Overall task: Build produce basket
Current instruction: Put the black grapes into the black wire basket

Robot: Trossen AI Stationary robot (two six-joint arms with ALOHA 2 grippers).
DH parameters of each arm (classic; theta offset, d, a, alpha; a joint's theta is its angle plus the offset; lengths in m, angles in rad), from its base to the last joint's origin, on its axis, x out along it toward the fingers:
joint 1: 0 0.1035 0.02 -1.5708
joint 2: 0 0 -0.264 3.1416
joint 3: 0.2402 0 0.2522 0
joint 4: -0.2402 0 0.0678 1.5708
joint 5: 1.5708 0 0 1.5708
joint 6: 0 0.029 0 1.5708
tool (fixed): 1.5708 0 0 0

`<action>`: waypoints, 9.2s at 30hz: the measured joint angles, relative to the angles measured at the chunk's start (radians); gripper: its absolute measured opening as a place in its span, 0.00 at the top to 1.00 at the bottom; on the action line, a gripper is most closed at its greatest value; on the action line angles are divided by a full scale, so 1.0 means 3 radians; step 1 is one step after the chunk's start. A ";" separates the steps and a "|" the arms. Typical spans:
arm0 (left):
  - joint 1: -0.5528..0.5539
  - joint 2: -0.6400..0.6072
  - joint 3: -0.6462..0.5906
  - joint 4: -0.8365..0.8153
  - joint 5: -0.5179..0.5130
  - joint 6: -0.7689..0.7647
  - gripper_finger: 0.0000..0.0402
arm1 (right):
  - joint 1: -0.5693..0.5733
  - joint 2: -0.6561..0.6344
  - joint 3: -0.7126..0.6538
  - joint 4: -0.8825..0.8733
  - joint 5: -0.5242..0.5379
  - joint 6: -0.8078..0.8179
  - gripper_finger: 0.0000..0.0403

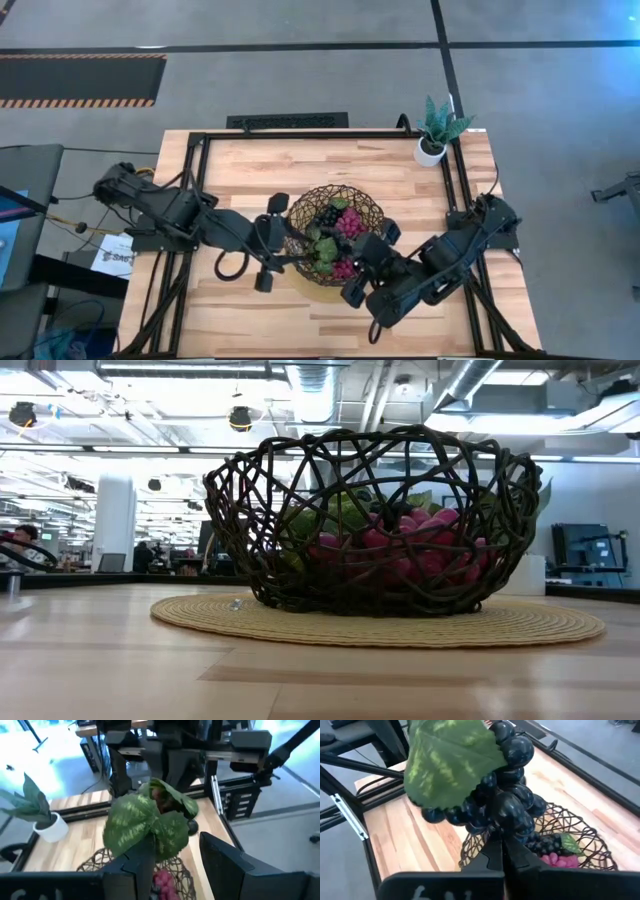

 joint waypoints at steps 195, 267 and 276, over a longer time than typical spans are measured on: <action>-0.0147 0.0422 0.0538 -0.0455 -0.0684 -0.0257 0.64 | 0.0005 -0.0247 0.0201 0.0022 -0.0396 -0.0431 1.00; 0.0182 0.0669 0.0534 0.0413 0.0122 0.0376 0.64 | -0.0013 -0.0381 0.0131 0.0400 -0.0349 -0.0864 1.00; 0.0178 0.0669 0.0529 0.0548 0.0140 0.0343 0.64 | -0.0073 -0.0383 0.0128 0.0538 -0.0342 -0.0964 1.00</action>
